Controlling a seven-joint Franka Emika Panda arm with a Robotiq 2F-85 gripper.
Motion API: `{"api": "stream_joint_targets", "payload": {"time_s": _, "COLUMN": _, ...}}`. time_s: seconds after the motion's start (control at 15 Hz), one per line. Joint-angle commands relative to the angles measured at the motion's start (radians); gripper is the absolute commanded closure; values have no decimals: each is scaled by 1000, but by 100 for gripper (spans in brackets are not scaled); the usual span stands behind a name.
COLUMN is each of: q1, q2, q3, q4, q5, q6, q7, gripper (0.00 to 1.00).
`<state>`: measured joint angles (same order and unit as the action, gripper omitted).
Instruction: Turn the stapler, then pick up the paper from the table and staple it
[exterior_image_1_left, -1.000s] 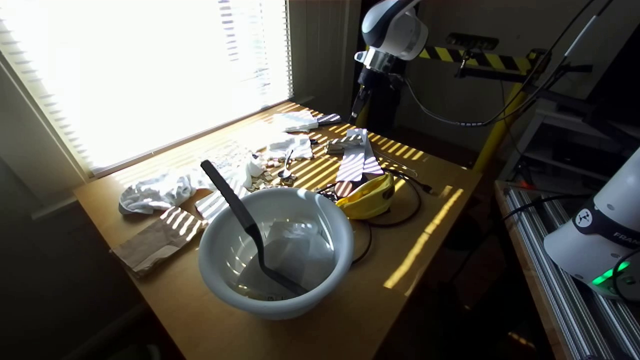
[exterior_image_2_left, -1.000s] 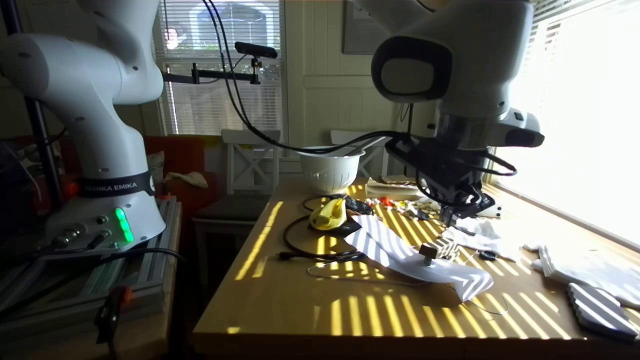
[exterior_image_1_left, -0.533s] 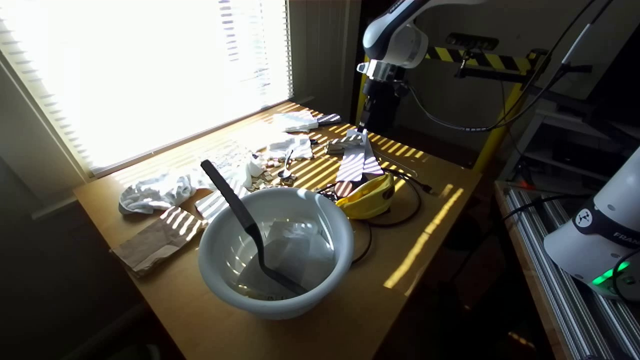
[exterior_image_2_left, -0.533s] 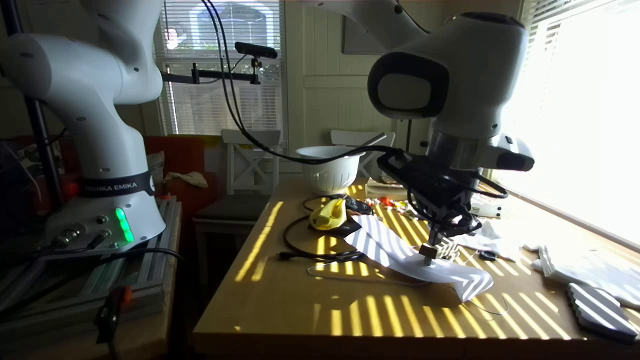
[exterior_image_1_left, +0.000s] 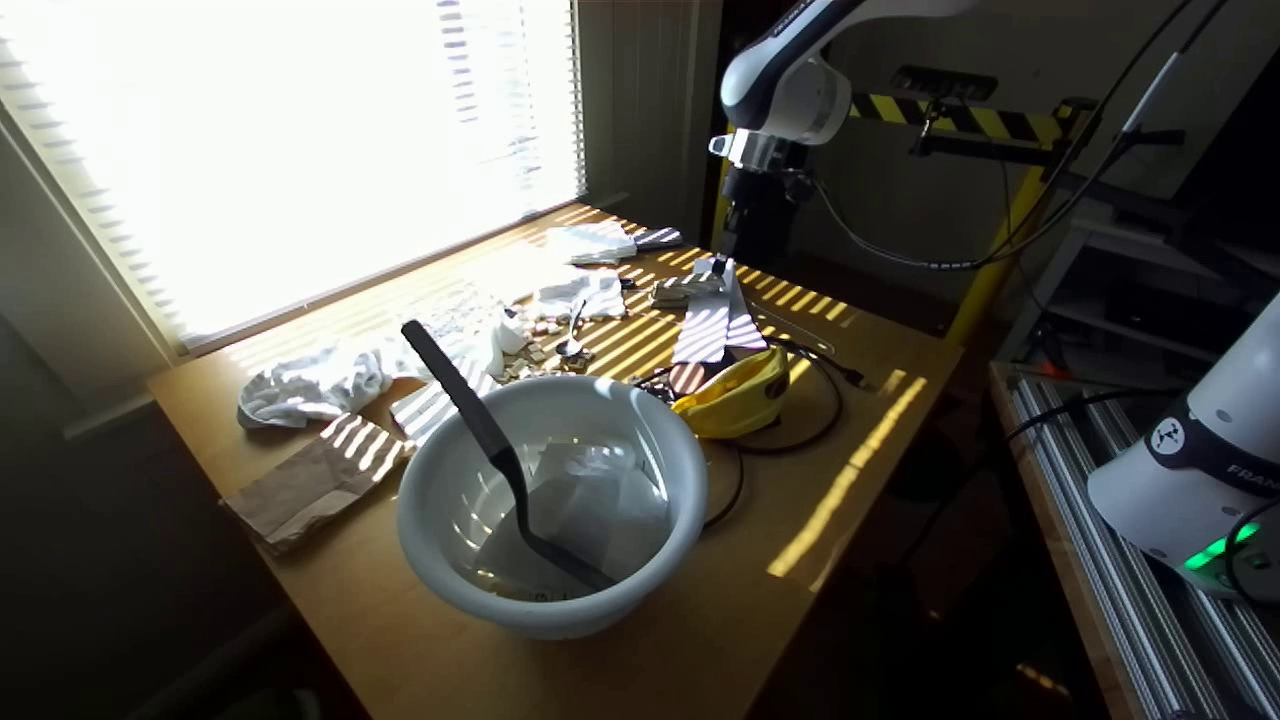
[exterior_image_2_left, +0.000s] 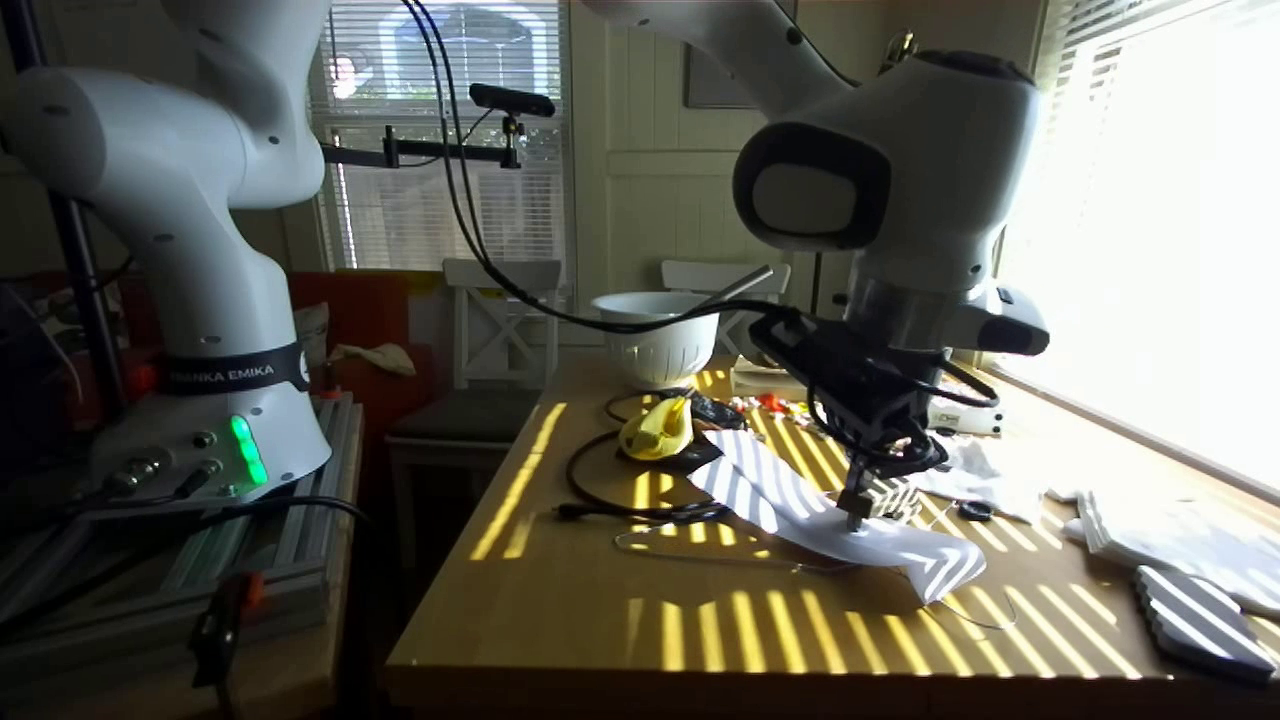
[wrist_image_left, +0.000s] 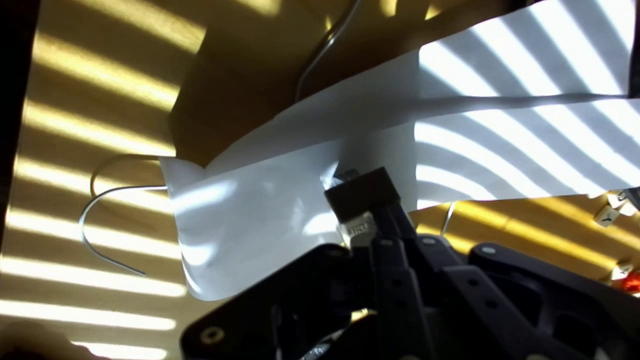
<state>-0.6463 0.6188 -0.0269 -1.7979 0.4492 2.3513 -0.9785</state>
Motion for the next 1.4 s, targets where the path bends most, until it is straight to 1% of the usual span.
{"api": "stream_joint_targets", "payload": {"time_s": 0.0, "q1": 40, "q2": 54, "q3": -24, "q4": 25, "q5": -39, "q6": 30, "q7": 61, "gripper": 100}}
{"api": "stream_joint_targets", "payload": {"time_s": 0.13, "q1": 66, "q2": 90, "q3": -45, "q4": 42, "q5": -71, "q6": 56, "q7": 114, "gripper": 100}}
{"api": "stream_joint_targets", "payload": {"time_s": 0.33, "q1": 99, "q2": 128, "q3": -70, "q4": 54, "q5": -122, "q6": 65, "q7": 191, "gripper": 100}}
{"api": "stream_joint_targets", "payload": {"time_s": 0.4, "q1": 115, "q2": 137, "q3": -81, "q4": 46, "q5": -146, "q6": 83, "q7": 216, "gripper": 100}}
{"api": "stream_joint_targets", "payload": {"time_s": 0.6, "q1": 154, "q2": 150, "q3": -109, "q4": 19, "q5": -221, "q6": 86, "q7": 280, "gripper": 100}}
{"api": "stream_joint_targets", "payload": {"time_s": 0.73, "q1": 154, "q2": 141, "q3": -97, "q4": 10, "q5": -236, "q6": 76, "q7": 285, "gripper": 100}}
{"api": "stream_joint_targets", "payload": {"time_s": 0.87, "q1": 130, "q2": 140, "q3": -65, "q4": 17, "q5": -201, "q6": 59, "q7": 273, "gripper": 100}}
{"api": "stream_joint_targets", "payload": {"time_s": 0.93, "q1": 125, "q2": 140, "q3": -61, "q4": 17, "q5": -193, "q6": 57, "q7": 276, "gripper": 100}}
{"api": "stream_joint_targets", "payload": {"time_s": 1.2, "q1": 115, "q2": 140, "q3": -57, "q4": 19, "q5": -193, "q6": 41, "q7": 278, "gripper": 100}}
{"api": "stream_joint_targets", "payload": {"time_s": 1.33, "q1": 120, "q2": 141, "q3": -67, "q4": 23, "q5": -208, "q6": 21, "q7": 294, "gripper": 100}}
